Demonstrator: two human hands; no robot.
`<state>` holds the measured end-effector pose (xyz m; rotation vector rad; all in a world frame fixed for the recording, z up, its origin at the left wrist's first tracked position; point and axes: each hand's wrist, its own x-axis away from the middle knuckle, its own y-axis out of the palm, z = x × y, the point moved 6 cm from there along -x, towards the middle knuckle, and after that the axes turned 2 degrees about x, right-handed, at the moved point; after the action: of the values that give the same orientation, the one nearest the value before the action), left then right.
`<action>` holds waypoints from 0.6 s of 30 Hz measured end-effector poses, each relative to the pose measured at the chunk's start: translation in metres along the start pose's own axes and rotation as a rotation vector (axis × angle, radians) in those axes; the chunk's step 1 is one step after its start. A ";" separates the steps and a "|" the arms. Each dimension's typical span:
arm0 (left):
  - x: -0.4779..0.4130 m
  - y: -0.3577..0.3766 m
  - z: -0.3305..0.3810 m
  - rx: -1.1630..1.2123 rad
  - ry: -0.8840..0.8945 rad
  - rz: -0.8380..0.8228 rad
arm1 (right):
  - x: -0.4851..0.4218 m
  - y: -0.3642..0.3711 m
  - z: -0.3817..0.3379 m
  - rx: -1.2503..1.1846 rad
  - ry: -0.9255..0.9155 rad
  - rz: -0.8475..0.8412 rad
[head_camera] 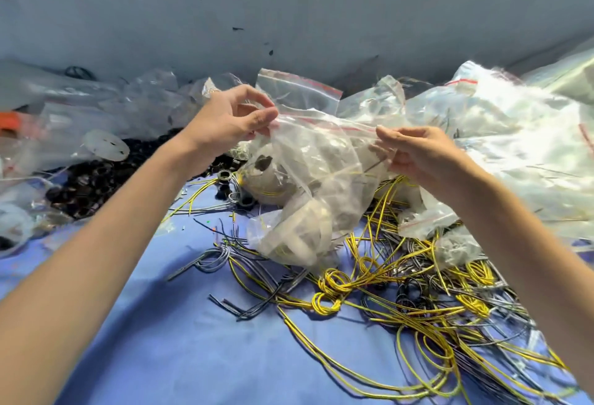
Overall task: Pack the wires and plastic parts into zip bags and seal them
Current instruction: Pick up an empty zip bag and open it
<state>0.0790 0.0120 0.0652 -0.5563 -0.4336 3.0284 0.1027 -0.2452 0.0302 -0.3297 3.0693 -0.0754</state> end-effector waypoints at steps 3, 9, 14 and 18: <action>-0.001 0.009 0.004 0.075 -0.009 0.016 | 0.006 0.001 0.001 -0.187 -0.046 -0.069; 0.003 -0.003 0.019 -0.037 0.089 0.110 | 0.011 -0.016 0.003 0.101 -0.015 0.012; 0.000 -0.003 0.027 -0.120 0.061 0.116 | 0.007 -0.004 -0.021 0.226 -0.101 -0.027; -0.002 -0.011 0.025 -0.179 -0.027 0.089 | 0.004 0.007 -0.036 0.416 -0.223 -0.003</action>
<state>0.0718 0.0152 0.0917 -0.5581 -0.7049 3.1039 0.0947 -0.2375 0.0651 -0.2933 2.7401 -0.6202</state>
